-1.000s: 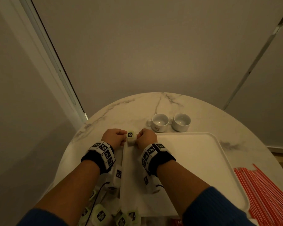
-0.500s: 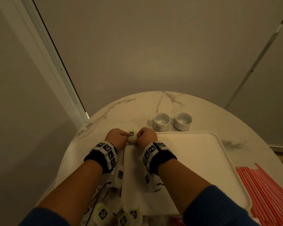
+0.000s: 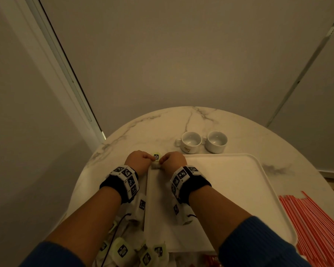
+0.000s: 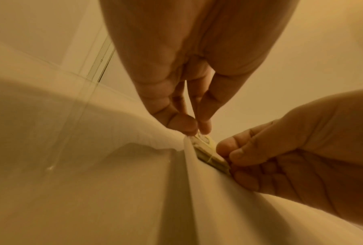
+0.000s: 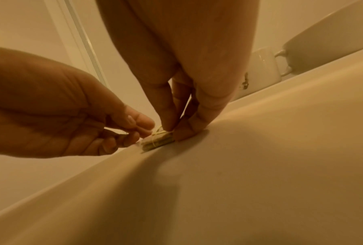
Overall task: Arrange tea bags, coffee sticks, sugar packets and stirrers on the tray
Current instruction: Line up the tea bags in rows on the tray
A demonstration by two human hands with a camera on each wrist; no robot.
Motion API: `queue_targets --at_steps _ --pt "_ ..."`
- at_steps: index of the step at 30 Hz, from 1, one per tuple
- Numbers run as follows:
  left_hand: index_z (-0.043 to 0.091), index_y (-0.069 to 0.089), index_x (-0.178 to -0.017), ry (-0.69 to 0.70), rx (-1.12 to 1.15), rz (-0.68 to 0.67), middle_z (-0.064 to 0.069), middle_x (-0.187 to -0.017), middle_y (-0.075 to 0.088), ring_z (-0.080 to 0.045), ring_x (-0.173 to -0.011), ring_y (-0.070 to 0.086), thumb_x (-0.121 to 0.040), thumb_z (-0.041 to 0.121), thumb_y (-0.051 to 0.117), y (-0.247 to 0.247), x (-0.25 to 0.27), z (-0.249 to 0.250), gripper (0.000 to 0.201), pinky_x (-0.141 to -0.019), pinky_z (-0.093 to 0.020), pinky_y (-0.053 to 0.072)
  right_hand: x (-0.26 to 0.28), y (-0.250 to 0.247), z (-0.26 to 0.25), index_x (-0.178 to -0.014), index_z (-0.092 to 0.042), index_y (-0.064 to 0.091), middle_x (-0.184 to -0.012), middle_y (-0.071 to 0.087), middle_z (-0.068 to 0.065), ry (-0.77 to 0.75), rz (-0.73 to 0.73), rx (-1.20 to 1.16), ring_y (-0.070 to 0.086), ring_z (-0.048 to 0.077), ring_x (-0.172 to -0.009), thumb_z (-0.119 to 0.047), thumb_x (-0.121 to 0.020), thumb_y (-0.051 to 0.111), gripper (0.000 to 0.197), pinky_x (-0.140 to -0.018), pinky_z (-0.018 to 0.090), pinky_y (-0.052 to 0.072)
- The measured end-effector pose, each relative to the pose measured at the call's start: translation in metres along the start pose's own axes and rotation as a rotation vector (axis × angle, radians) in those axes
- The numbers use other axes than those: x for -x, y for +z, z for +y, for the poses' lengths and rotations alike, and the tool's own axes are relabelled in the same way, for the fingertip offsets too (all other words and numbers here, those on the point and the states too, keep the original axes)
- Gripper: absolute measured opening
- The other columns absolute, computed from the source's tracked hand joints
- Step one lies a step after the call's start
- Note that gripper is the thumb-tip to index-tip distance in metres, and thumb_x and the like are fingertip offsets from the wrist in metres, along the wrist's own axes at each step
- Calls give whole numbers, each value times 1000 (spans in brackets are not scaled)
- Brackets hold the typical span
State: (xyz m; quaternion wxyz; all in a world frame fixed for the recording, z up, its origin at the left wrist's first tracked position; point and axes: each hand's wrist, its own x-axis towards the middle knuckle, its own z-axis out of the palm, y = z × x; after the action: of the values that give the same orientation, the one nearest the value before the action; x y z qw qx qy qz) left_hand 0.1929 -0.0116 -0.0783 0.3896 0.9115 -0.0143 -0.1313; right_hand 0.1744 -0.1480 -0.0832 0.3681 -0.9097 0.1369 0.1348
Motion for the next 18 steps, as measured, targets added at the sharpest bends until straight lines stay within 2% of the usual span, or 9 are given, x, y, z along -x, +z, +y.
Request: queue_targets --at_steps 3,7,9,13,18 --pt "14 75 -88 -44 83 40 -10 -99 71 -26 -88 63 -81 -4 52 -1 -1 -1 30 -83 -40 56 0 0 2 -102 -11 73 -110 70 8 13 26 -50 63 23 -104 -12 -87 63 18 -91 29 49" --pt "8 75 -100 -47 45 25 -12 -109 70 -30 -100 63 -83 -3 50 -1 0 -1 32 -91 -38 53 1 -1 2 -104 -12 73 -113 69 8 -3 -10 -51 63 23 -106 -11 -87 63 20 -94 28 48" --pt "8 74 -104 -22 -13 4 -10 -113 69 -29 -102 63 -85 -1 48 0 1 0 33 -90 -34 52 2 -2 2 -105 -13 74 -115 69 7 -17 -19 -34 62 23 -108 -10 -87 62 21 -96 28 48" --pt "11 74 -104 1 -71 -17 -8 -114 70 -22 -105 62 -84 1 50 2 2 2 33 -87 -25 47 3 -3 0 -109 -14 73 -119 68 7 -30 -42 -19 61 23 -110 -11 -88 62 23 -98 29 46" --pt "12 76 -102 2 -49 -14 -6 -111 70 -22 -108 60 -84 1 51 1 2 3 32 -92 -27 46 5 -4 1 -106 -12 73 -116 68 8 -31 -39 -45 61 24 -109 -8 -88 61 22 -98 30 46"
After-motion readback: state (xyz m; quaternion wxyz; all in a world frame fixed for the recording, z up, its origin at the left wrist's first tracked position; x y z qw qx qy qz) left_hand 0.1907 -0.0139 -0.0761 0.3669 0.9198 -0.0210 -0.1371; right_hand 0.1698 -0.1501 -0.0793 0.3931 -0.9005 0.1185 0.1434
